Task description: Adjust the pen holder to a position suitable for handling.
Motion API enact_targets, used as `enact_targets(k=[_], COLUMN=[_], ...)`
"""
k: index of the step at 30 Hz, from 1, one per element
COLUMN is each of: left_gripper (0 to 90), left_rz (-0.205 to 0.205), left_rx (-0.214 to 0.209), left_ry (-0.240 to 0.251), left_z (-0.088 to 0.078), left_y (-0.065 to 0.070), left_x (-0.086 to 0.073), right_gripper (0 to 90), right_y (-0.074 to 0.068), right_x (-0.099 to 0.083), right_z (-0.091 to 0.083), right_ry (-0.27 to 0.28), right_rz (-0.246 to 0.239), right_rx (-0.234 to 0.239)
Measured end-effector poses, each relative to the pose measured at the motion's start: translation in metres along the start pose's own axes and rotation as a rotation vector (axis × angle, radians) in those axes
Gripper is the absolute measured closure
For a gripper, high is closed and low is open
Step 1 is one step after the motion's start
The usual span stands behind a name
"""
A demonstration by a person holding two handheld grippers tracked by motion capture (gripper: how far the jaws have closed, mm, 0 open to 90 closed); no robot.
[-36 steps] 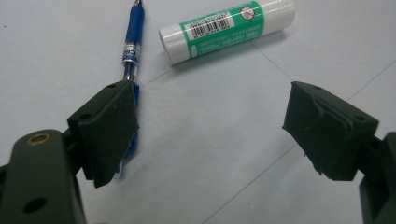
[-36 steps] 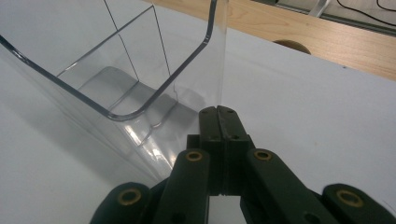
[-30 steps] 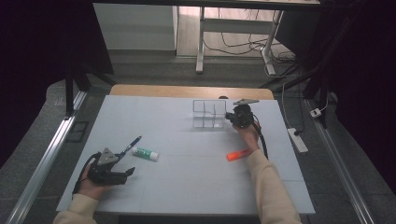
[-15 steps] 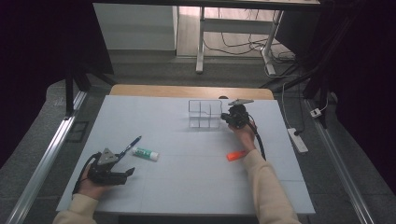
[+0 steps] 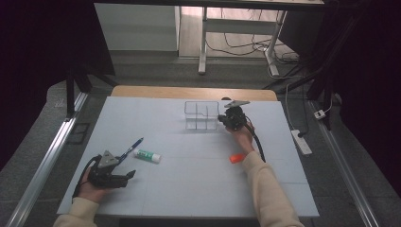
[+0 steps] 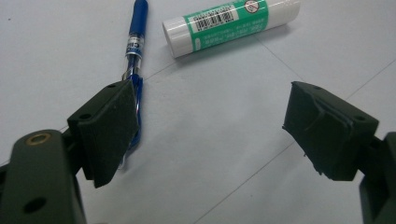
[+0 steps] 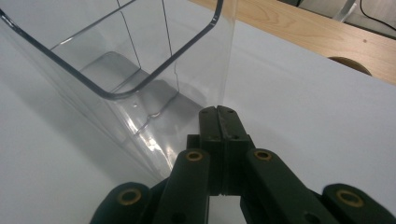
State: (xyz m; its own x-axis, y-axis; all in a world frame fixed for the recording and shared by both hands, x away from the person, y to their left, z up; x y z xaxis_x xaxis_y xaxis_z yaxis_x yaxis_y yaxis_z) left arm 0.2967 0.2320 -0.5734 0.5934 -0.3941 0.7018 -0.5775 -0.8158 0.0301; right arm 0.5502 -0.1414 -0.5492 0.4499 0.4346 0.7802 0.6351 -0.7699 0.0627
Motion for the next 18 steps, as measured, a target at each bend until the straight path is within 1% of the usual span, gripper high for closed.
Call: enact_targets(k=[8,13,18], left_gripper=[17.5,17.4,17.5], left_rz=[0.0,0.0,0.0], left_rx=[0.0,-0.001,-0.001], left_ry=[-0.001,0.0,0.0], left_z=[0.0,0.0,0.0], left_y=[0.0,0.0,0.0], left_x=[0.0,-0.001,-0.001], right_gripper=[89.7,89.7,89.7], right_y=[-0.011,-0.015,-0.019], right_x=[0.002,0.003,0.003], right_z=[0.002,0.003,0.004], right_ry=[-0.01,-0.007,-0.01], right_rz=[-0.03,-0.034,-0.047], right_rx=[0.018,0.023,0.028])
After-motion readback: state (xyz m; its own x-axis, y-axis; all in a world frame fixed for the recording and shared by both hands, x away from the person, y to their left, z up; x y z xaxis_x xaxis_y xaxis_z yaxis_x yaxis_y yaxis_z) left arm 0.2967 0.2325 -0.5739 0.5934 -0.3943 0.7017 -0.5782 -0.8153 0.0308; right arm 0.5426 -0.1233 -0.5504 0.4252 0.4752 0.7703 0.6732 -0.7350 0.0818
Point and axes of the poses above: each handheld gripper's, and its own axes: z roughly forward along the jaws, x roughly out of its top, y roughly to its right, the point moved 6 cm from there along z, roughly forward along the jaws, and after that the axes turned 4 degrees about -x, right-handed, at the moved point
